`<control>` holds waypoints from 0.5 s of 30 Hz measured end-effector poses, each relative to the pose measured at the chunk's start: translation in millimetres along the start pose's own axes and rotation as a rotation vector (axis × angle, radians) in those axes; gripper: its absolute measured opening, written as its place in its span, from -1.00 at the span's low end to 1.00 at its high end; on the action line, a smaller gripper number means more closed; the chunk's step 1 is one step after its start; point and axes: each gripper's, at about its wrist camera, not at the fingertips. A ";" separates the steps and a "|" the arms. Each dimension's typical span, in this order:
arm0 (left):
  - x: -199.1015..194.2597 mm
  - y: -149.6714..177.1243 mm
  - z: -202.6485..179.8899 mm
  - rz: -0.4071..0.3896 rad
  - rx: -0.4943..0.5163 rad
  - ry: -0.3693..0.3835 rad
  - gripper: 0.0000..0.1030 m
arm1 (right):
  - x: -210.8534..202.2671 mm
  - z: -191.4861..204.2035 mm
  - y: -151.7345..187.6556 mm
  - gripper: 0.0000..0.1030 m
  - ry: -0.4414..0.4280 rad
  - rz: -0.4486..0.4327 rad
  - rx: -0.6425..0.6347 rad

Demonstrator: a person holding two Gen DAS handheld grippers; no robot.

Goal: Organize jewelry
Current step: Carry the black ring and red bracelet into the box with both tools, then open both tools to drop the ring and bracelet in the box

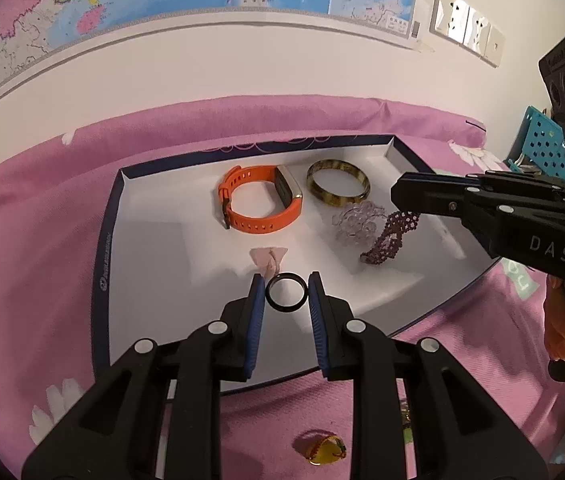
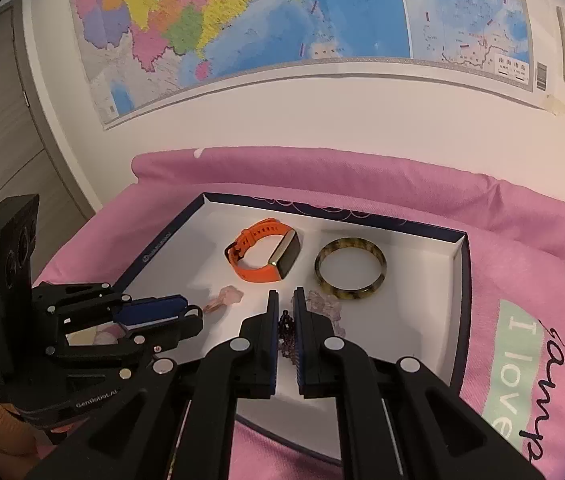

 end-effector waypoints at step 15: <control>17.8 -1.6 2.4 0.038 -0.014 -0.020 -0.56 | 15.5 -6.9 4.9 -0.88 0.020 0.038 0.028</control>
Point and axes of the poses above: each gripper's, at about its wrist camera, not at the fingertips, and x roughly the way its jaws point, z to its left, y to its underside, and after that the axes turned 8 degrees about z, right-handed
